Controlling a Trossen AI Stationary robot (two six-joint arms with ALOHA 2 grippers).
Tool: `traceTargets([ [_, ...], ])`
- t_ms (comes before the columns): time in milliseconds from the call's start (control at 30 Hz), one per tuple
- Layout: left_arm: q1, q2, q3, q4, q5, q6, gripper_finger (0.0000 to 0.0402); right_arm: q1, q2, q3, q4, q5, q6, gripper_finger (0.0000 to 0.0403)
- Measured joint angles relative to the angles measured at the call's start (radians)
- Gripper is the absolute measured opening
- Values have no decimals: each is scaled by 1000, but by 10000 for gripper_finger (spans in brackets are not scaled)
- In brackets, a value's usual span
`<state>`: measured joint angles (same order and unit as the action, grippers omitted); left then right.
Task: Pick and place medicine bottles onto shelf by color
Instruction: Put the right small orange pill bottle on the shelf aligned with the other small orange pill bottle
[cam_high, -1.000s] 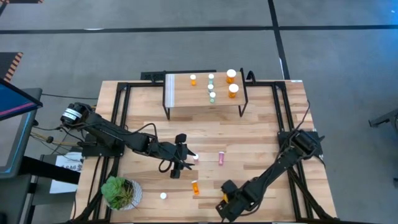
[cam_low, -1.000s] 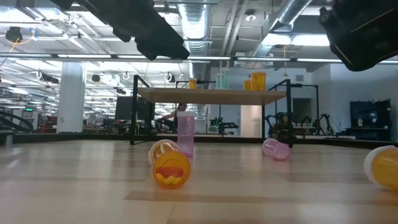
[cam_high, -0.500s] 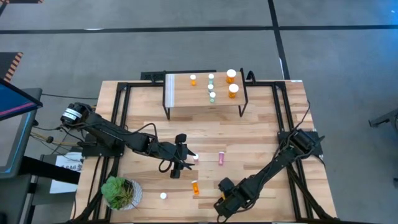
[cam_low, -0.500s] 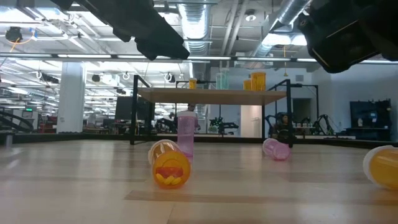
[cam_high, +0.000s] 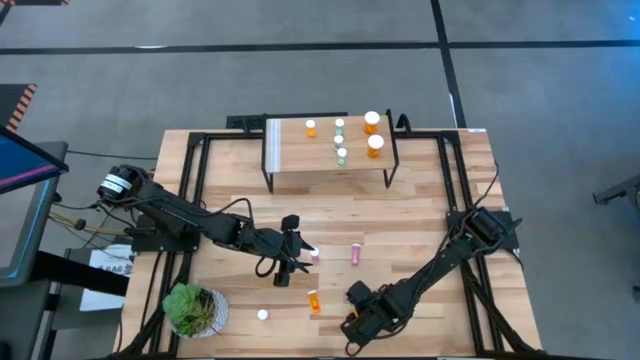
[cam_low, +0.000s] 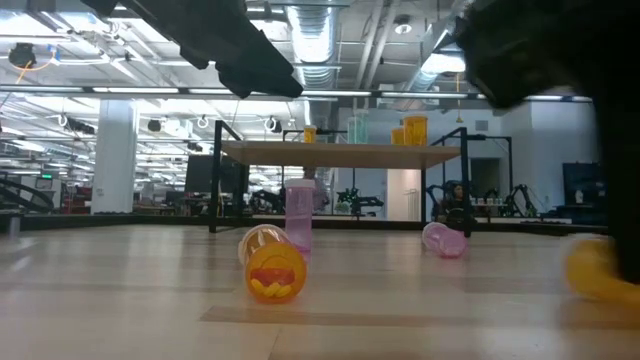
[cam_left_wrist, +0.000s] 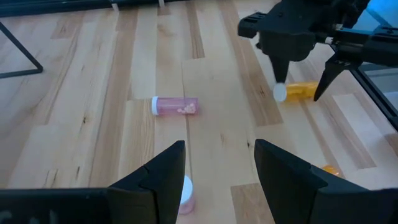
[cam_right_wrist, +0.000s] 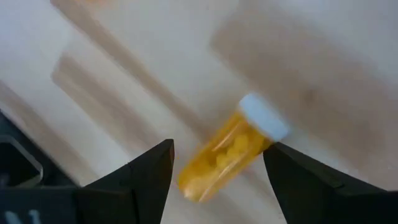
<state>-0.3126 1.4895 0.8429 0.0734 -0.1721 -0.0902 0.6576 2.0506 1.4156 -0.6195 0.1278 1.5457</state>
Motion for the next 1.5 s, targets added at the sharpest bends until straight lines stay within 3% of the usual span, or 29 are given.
traceTargets([
  [1500,0,0,0,-8,-1,-4,180,-10,0,18,-361,-52,-1,273],
])
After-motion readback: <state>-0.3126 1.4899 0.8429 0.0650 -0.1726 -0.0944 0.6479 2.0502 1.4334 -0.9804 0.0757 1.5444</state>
